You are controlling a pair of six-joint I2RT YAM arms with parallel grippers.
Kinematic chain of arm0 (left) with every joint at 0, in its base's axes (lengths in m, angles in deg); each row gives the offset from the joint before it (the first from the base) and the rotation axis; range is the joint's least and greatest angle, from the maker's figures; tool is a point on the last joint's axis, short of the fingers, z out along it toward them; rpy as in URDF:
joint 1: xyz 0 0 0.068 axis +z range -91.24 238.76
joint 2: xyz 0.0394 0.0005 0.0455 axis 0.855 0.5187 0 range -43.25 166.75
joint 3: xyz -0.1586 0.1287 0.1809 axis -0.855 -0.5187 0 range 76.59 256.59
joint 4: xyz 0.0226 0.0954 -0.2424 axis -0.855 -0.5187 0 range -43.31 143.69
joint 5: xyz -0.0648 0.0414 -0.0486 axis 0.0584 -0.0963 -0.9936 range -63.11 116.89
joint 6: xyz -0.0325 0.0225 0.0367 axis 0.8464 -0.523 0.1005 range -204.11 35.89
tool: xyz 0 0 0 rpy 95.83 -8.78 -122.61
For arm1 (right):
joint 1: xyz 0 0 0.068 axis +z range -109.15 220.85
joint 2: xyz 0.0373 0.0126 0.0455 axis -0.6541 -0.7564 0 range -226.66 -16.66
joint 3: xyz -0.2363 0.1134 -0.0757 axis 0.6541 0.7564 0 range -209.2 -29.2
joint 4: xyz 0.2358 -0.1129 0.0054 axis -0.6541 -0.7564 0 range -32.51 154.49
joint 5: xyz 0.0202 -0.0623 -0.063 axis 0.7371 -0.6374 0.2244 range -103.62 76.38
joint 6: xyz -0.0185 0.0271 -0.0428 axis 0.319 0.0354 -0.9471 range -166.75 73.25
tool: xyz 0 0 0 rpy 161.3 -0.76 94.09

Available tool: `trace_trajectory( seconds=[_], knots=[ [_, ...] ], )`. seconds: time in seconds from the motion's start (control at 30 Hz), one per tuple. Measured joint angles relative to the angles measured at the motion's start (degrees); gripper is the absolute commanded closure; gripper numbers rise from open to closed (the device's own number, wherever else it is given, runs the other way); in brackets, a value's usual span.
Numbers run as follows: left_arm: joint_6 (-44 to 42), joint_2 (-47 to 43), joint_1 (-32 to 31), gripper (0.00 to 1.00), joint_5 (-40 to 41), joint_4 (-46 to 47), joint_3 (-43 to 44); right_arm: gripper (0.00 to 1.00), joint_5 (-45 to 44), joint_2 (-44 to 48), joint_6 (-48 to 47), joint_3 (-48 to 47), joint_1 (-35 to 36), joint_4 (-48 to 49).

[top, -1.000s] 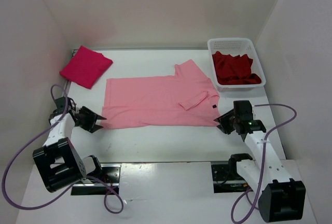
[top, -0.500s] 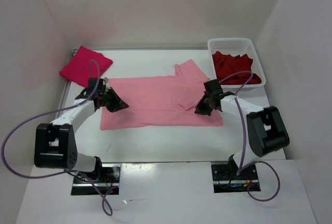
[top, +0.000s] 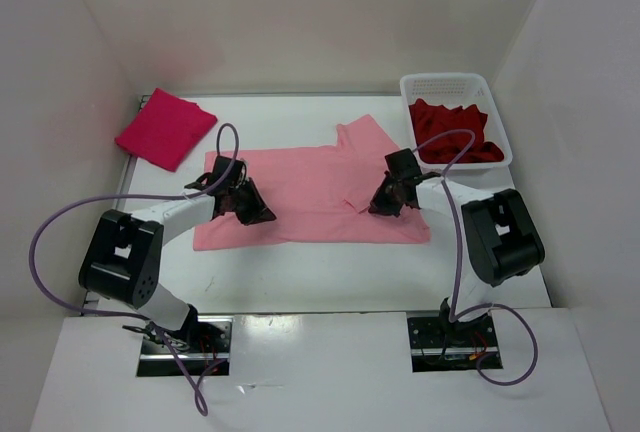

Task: Fold and stack the t-shirts
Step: Fold the flattened tshirt in 1/3 of the way

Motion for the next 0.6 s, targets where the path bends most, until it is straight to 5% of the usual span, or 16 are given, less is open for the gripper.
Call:
trace_trajectory(
  seconds=[0.43, 0.6],
  knots=[
    [-1.05, -1.99, 0.04, 0.88, 3.98, -1.95, -2.14, 0.99, -0.07, -3.89, -0.61, -2.8, 0.0, 1.81],
    [-1.88, -3.37, -0.31, 0.88, 4.31, -2.6, -2.12, 0.99, 0.13, -8.22, -0.66, -11.26, 0.0, 1.44]
  ],
)
